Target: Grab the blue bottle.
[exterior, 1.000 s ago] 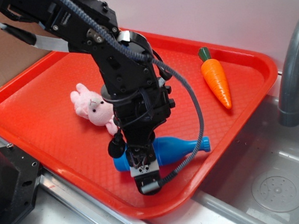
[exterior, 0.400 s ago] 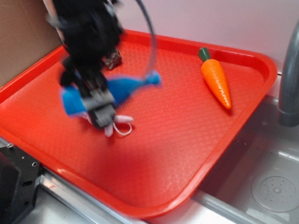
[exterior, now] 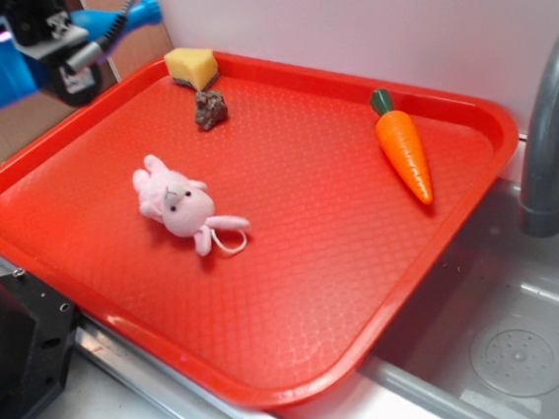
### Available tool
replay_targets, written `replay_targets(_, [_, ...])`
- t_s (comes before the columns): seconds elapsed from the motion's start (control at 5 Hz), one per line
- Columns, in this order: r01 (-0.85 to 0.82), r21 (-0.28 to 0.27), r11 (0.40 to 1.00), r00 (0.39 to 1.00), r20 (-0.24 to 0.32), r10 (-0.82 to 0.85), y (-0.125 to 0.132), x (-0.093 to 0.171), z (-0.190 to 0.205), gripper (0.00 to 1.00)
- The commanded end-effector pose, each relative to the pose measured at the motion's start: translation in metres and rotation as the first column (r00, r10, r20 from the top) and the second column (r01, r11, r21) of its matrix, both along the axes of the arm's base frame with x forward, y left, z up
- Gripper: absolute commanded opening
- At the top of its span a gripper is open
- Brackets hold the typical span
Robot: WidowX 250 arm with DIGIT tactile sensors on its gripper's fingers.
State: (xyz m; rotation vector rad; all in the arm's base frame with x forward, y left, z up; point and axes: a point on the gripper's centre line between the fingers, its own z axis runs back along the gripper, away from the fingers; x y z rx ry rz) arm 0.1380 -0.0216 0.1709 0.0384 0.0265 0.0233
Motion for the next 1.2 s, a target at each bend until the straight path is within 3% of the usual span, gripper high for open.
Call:
replay_targets(0.0, [-0.204,0.013,0.979,0.978,0.049,0.203,0.037,-0.008,0.012,0.0])
replay_targets(0.4, [-0.096,0.025,0.995,0.99,0.105,0.093,0.039,0.015,0.001,0.0])
replay_targets(1.0, [-0.099,0.026,0.995,0.989,0.108,0.096,0.036,0.017,-0.006,0.0])
